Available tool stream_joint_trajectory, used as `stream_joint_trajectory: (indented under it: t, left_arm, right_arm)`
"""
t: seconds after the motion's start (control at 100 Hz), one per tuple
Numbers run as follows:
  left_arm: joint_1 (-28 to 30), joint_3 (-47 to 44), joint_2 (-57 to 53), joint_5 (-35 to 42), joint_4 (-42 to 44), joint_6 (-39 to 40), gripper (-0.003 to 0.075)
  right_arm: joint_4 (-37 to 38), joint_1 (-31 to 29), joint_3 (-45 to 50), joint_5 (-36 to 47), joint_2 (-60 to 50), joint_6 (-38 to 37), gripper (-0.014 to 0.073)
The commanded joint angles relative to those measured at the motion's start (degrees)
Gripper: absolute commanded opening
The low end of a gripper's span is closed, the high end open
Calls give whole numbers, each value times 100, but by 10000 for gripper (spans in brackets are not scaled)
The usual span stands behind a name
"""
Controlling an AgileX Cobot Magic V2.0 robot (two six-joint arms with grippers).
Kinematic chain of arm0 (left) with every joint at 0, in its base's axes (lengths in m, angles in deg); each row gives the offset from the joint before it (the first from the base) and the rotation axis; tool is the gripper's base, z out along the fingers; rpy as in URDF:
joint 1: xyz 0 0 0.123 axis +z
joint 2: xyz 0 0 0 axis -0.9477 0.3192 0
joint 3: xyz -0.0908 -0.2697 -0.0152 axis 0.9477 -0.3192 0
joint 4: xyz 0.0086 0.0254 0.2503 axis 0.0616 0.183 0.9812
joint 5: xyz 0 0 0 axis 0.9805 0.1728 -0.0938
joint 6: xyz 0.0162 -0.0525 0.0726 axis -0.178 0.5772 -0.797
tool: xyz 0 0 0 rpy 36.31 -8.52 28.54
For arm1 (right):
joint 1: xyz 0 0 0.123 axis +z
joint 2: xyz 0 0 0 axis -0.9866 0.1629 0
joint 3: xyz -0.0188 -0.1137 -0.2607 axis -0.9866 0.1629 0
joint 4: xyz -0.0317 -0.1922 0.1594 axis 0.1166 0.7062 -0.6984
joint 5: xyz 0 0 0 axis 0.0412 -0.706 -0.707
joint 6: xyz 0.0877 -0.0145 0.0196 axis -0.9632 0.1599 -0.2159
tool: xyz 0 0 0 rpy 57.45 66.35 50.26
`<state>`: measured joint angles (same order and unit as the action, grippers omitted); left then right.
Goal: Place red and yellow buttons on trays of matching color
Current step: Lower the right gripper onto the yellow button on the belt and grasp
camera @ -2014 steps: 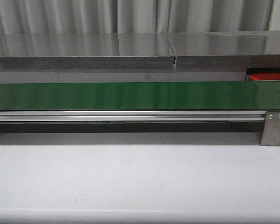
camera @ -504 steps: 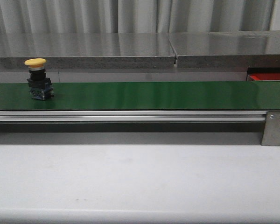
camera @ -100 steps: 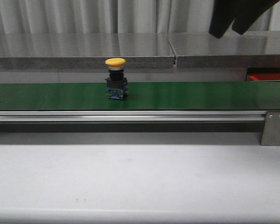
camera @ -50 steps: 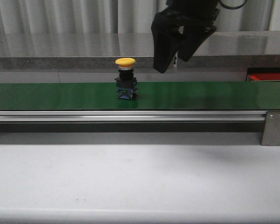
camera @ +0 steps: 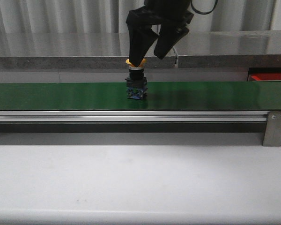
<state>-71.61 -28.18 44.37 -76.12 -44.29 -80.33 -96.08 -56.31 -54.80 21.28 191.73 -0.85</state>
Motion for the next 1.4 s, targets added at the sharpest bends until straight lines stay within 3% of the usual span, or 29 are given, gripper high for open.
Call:
stream_joint_trajectory:
  t: [0.0,0.85,1.06,1.39]
  left_arm:
    - [-40,152,28,415,-112,-2,-20]
    - [-40,152,28,415,-112,-2,-20]
    - [-40,152,28,415,-112,-2,-20]
    - [-40,152,28,415,-112,-2,-20]
  right_arm:
    - [-166,34,-232,101,-298,52,587]
    - [-29,41,-232,41,-293,-270,585]
    - [676,41,-232,-121,-293,-714,583]
    - [795,20,-232,-242,-293,-819,573]
